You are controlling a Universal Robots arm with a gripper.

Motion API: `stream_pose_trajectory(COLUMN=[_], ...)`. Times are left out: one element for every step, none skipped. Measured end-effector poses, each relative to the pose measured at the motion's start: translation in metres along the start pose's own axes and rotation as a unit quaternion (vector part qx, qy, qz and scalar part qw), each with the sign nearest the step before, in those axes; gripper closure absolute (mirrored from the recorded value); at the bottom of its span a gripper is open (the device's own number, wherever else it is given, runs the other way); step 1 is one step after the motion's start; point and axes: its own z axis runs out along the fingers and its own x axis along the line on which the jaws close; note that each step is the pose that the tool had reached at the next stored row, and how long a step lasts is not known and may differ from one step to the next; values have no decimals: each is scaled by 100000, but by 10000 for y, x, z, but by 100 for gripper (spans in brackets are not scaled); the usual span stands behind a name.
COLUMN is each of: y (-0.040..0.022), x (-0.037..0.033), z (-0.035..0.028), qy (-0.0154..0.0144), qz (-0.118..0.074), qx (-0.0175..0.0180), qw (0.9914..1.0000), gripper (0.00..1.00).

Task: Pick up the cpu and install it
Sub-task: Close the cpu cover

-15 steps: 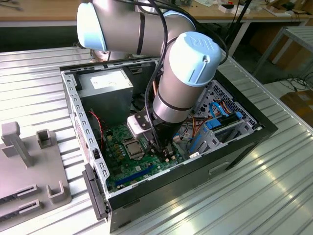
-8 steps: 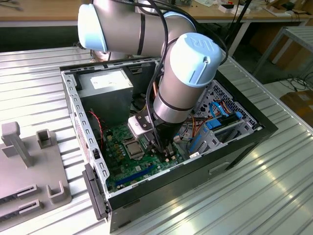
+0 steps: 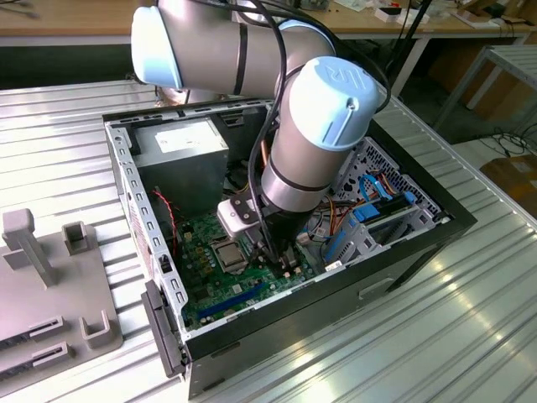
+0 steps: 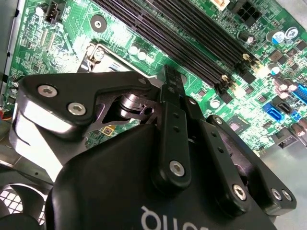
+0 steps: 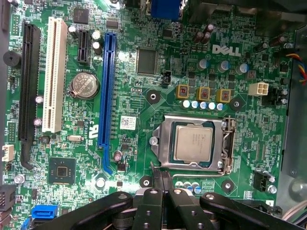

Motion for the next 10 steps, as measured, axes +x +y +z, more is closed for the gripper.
stream_pose_trajectory(y=[3, 5, 6, 7, 9, 9, 9, 10, 10, 10], x=[0, 0, -1, -1, -2, -7, -8, -10, -12, -13], z=[0, 0, 0, 0, 0, 0, 1, 0, 0, 0], qy=[-21, -46, -67, -85, -93, -109, -124, -127, -129, -139], qz=[3, 3, 5, -2, -11, -25, -30, -29, -38, -35], qx=[-2, 1, 2, 5, 3, 4, 7, 6, 5, 8], qw=[100000, 100000, 100000, 100000, 100000, 100000, 100000, 100000, 100000, 100000], gripper=[89, 89, 89, 89, 89, 89, 89, 89, 89, 89])
